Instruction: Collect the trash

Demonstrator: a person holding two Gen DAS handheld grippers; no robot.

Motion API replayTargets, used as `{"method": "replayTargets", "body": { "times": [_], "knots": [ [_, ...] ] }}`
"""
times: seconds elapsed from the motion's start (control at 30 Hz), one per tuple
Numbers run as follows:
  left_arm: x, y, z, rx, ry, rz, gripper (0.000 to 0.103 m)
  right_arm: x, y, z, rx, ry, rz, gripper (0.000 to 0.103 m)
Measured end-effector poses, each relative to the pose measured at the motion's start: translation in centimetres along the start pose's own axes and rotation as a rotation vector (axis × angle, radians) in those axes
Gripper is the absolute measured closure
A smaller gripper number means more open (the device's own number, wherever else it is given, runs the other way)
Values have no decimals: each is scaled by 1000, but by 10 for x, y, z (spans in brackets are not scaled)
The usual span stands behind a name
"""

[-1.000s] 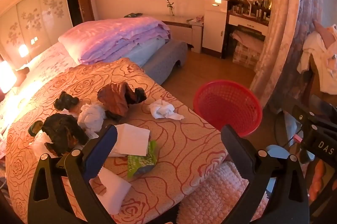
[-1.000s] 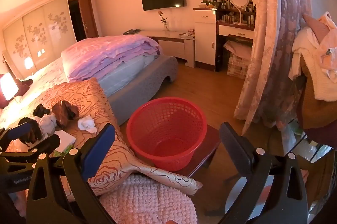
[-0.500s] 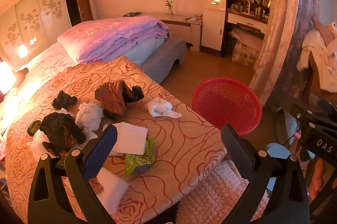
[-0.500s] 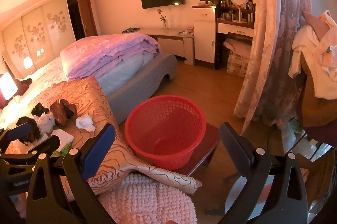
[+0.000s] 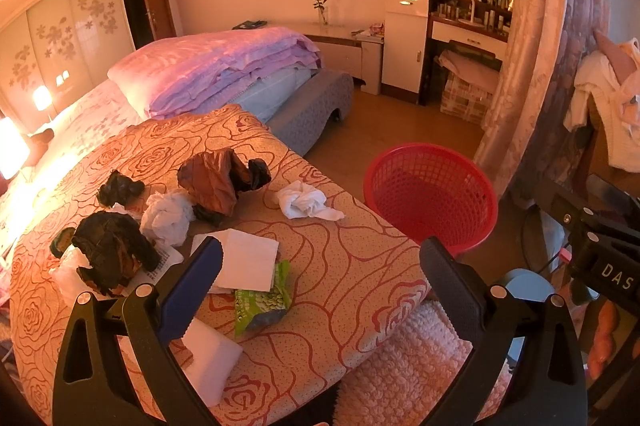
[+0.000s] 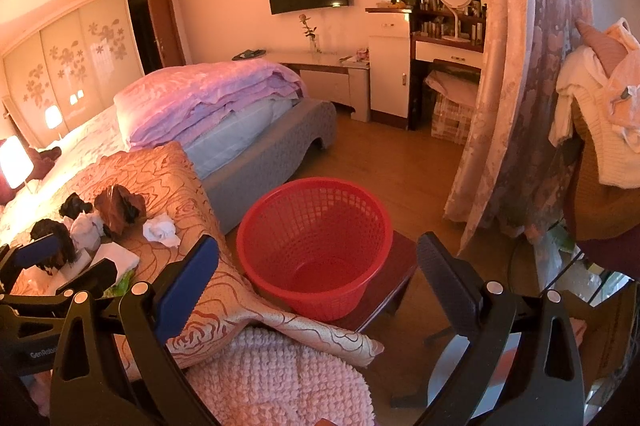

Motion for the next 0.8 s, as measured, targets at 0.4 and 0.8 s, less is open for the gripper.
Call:
{"method": "replayTargets", "body": {
  "times": [0.4,0.8],
  "knots": [
    [0,0,0,-1,-1,-1,8,0,-1,0,-5,0,1,7],
    [0,0,-1,-2,-1,-2,8,-1,-1,0,-7,-1,2,7]
  ]
}}
Point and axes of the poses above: each gripper's, at about its wrist camera, not at the fingertips, and y roughly against the way its jaws point, x to its right, z to its underside, the point moved 8 cm from there along -y, roughly the way its jaws point, and after that the axes turned 5 degrees about x, right-handed, at the moved point
